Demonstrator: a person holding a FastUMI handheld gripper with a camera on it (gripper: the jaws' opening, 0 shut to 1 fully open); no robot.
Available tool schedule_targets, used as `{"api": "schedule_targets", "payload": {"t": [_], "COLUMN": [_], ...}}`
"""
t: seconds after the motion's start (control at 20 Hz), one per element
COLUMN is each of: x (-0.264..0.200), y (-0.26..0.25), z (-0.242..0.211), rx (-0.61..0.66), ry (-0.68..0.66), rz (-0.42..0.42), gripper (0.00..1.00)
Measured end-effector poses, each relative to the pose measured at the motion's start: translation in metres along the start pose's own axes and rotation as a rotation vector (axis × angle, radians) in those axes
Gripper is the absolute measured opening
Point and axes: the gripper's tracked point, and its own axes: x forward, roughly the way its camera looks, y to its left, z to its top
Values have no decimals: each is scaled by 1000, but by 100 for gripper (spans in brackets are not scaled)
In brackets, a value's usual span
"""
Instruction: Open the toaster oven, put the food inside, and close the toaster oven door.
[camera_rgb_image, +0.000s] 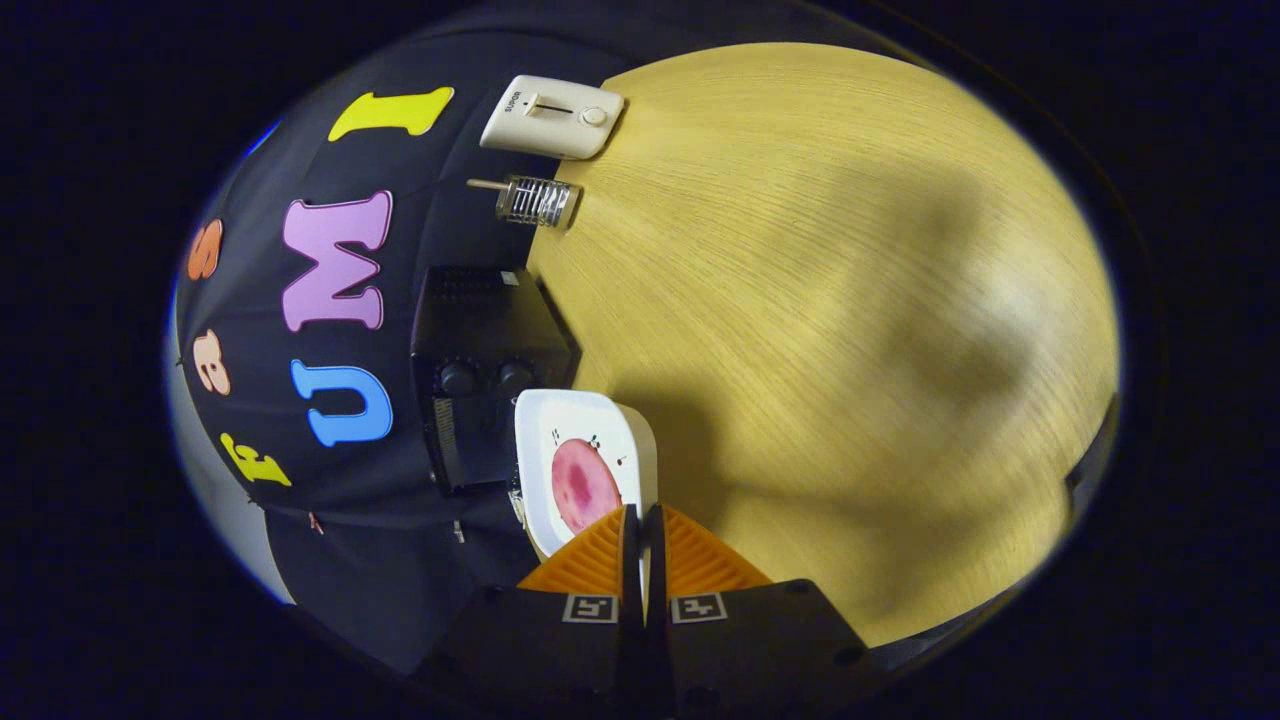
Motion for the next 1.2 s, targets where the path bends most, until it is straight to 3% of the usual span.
{"api": "schedule_targets", "payload": {"t": [0.4,0.7,1.2], "x": [51,92,185], "y": [71,112,157], "z": [-67,-95,-89], "rx": [70,96,278], "ry": [-77,-144,-228], "rz": [43,27,-26], "gripper": [5,5,5]}}
